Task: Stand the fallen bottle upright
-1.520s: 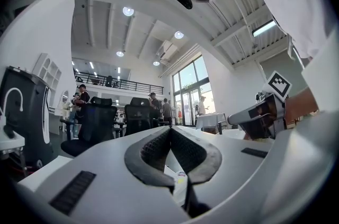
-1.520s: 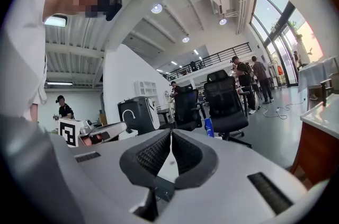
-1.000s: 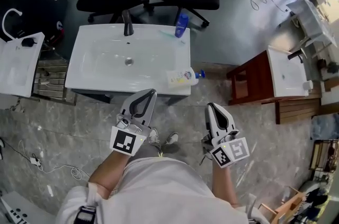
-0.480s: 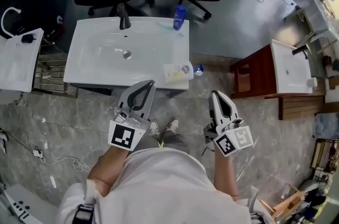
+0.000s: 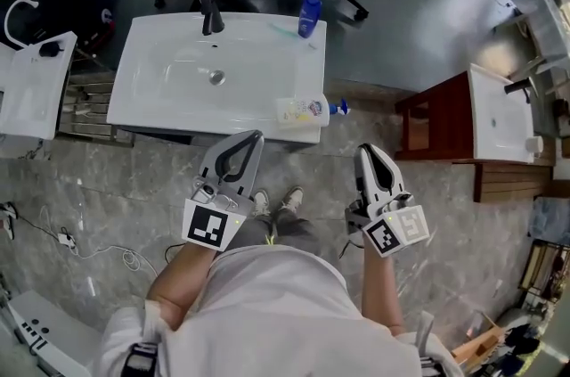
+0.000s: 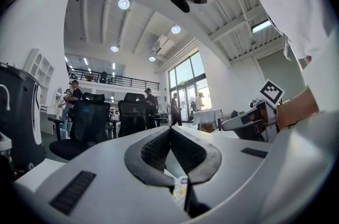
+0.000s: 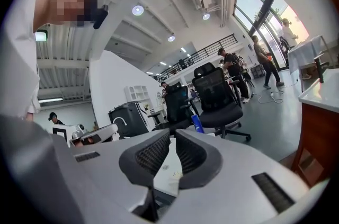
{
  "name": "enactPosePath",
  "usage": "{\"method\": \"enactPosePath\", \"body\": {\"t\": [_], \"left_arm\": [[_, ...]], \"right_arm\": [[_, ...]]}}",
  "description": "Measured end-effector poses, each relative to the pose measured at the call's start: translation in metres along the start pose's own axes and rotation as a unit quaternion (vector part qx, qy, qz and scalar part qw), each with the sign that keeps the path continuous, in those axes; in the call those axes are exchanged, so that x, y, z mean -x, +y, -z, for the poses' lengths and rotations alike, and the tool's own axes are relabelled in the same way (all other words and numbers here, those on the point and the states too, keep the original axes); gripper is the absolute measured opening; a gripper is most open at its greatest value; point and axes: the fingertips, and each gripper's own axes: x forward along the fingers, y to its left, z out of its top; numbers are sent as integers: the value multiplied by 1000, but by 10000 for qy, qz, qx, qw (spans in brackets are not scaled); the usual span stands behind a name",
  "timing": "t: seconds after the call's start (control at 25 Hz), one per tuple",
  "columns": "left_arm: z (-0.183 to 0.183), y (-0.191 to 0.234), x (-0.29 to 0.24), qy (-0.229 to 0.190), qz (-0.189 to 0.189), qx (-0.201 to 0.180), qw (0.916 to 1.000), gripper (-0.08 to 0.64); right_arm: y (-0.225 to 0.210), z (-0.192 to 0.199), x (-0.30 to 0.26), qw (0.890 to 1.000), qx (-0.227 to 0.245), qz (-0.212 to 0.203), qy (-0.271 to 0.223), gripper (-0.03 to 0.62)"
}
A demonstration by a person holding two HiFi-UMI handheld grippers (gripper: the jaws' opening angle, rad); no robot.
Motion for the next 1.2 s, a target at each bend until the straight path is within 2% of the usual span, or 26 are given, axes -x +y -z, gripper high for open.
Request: {"method": "enactPosePath", "body": {"t": [0.08,0.2,0.24,0.32,0.6,0.92,1.04,1.2], "left_arm": [[4,-2,-2,57,1,16,10000,18],[12,-7,-6,154,12,18,9999,18],[15,-9,-7,190,21,10,9998,18],[20,-12,-11,262,26,4,9997,18],[40,-12,-20,488,1,-42,9988,18],[73,-10,-29,754,-26,-77,9971,18],[85,-9,-33,836,-29,-72,9965,18],[104,-7,-39,906,-23,-54,9959,18]], "right_arm": [[-6,2,-3,9999,-127,-25,7,40],[-19,15,-7,9983,-572,-123,34,45],[-23,22,-8,9969,-768,-180,48,63],[-31,32,-12,9939,-1066,-285,83,149],[-58,55,-26,9828,-1808,-366,97,225],[-96,91,-49,9630,-2673,-347,-3,244],[-106,108,-57,9503,-3084,-434,-33,249],[-122,129,-68,9513,-3059,-363,87,249]]}}
